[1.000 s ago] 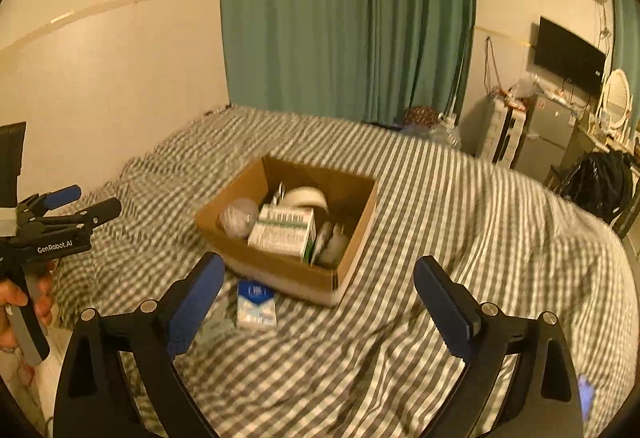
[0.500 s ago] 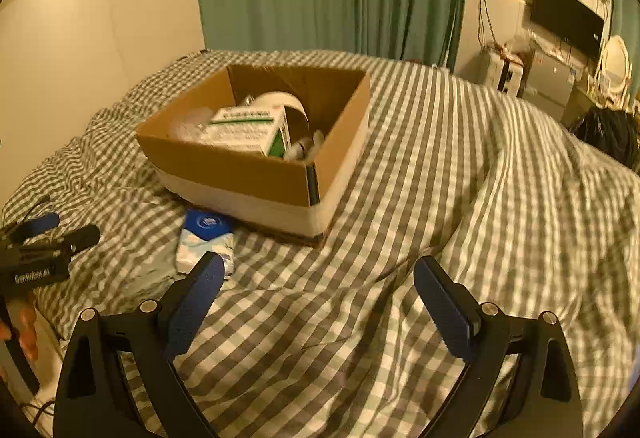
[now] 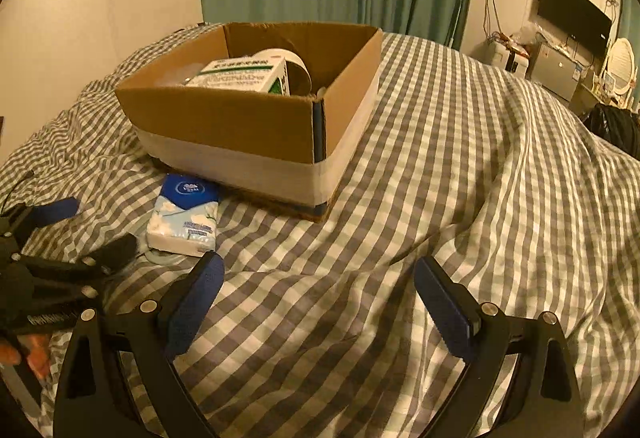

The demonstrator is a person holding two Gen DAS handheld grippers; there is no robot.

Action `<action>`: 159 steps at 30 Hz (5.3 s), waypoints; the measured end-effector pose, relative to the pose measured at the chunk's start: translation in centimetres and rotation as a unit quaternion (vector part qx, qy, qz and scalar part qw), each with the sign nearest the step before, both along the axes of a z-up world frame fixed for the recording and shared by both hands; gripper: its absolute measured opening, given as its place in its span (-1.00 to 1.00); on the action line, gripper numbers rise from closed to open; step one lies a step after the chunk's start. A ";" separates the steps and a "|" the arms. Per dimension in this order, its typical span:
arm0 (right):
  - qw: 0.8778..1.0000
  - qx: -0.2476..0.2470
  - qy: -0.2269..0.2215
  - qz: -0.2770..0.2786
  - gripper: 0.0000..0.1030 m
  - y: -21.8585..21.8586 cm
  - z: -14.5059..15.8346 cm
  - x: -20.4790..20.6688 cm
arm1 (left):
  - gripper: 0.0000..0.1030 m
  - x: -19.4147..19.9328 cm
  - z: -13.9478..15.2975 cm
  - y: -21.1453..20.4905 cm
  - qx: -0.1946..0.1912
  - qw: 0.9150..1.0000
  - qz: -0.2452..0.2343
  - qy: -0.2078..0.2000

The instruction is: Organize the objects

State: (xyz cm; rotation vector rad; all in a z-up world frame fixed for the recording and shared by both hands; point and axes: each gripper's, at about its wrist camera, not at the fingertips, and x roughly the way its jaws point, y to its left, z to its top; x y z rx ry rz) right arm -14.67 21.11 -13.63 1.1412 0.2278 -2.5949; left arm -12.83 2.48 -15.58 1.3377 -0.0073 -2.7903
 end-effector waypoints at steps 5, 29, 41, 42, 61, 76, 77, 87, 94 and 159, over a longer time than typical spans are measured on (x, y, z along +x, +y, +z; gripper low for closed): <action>1.000 -0.002 -0.007 -0.012 0.87 0.6 -0.4 0.0 | 0.99 -2.4 -2.0 1.6 0.016 0.998 -0.054 -0.028; 0.999 0.000 -0.022 0.044 0.87 -7.1 -0.1 1.4 | 0.34 2.8 1.0 -9.1 0.069 0.997 -0.022 -0.022; 0.995 -0.010 -0.096 0.035 0.77 -10.1 -3.9 -4.3 | 0.18 1.1 -1.8 -9.7 0.055 0.997 -0.032 -0.044; 0.994 -0.010 -0.102 0.037 0.70 -10.1 -4.5 -4.4 | 0.18 0.9 -1.9 -9.5 0.046 0.997 -0.036 -0.045; 0.997 -0.016 -0.036 0.059 0.31 -8.7 2.1 3.4 | -0.37 5.8 2.5 -9.2 0.082 0.996 -0.018 -0.010; 0.998 -0.037 0.030 0.049 0.31 -5.4 8.8 8.4 | -0.93 8.4 10.3 -6.3 0.069 0.994 -0.045 0.071; 0.998 -0.039 0.032 0.047 0.31 -5.0 9.1 8.5 | -0.93 8.5 10.5 -6.1 0.070 0.994 -0.048 0.072; 0.997 -0.035 0.050 0.042 0.31 -3.6 11.1 7.1 | -0.93 6.3 14.1 -4.1 0.037 0.991 -0.075 0.108; 0.997 -0.029 0.072 0.024 0.31 -3.3 14.2 1.6 | -0.93 0.3 17.7 -1.7 0.026 0.985 -0.110 0.127; 0.972 -0.054 0.214 -0.087 0.99 2.3 26.1 9.9 | 1.00 8.0 27.1 -0.9 -0.004 0.962 -0.024 0.274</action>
